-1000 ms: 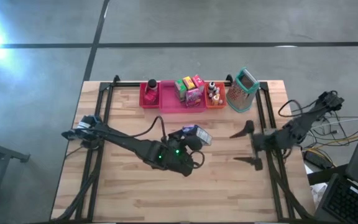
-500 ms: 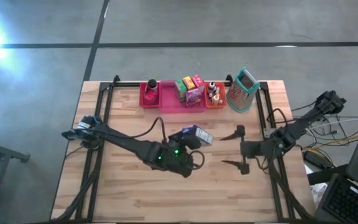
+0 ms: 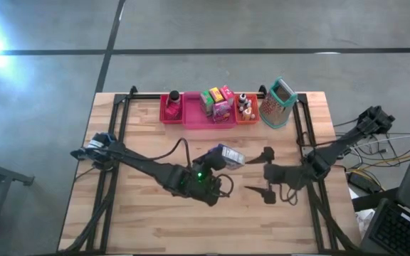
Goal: Pick & Place Kitchen Items
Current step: Put the blue cereal box into the pink bin
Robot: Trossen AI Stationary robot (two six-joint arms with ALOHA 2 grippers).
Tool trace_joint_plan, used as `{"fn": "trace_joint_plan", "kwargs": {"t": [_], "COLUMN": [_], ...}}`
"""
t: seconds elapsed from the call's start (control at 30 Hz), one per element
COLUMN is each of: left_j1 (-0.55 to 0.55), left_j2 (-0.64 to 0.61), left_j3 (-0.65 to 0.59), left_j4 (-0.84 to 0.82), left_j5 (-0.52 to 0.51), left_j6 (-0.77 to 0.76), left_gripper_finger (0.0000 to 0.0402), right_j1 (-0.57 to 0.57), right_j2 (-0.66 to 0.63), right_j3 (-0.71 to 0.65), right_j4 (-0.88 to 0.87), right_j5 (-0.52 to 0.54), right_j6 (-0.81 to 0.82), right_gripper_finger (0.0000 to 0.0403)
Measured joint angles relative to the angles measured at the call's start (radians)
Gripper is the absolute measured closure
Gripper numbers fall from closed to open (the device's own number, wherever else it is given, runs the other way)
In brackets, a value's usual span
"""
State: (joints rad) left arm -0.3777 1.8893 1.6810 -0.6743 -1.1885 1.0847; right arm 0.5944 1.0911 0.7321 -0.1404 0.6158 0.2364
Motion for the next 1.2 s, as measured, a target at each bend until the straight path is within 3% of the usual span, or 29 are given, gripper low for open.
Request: {"fn": "trace_joint_plan", "kwargs": {"t": [0.27,0.57,0.83,1.2], "left_j1": [-0.01,-0.015,-0.028,-0.036], "left_j2": [0.002,0.003,0.003,0.003], "left_j3": [-0.001,-0.001,-0.001,-0.001], "left_j4": [-0.012,-0.015,-0.014,0.008], "left_j5": [0.0,-0.013,-0.107,-0.114], "left_j6": [-0.001,0.019,0.111,0.123], "left_gripper_finger": [0.0108,0.0108,0.0108,0.0108], "right_j1": [-0.061,-0.158,-0.242,-0.325], "right_j2": [0.058,0.145,0.19,0.222], "right_j3": [0.24,0.376,0.419,0.398], "right_j4": [-0.338,-0.498,-0.53,-0.482], "right_j5": [0.062,-0.076,-0.168,-0.272], "right_j6": [0.119,0.182,0.176,0.155], "right_gripper_finger": [0.0003,0.0003,0.0003,0.0003]}}
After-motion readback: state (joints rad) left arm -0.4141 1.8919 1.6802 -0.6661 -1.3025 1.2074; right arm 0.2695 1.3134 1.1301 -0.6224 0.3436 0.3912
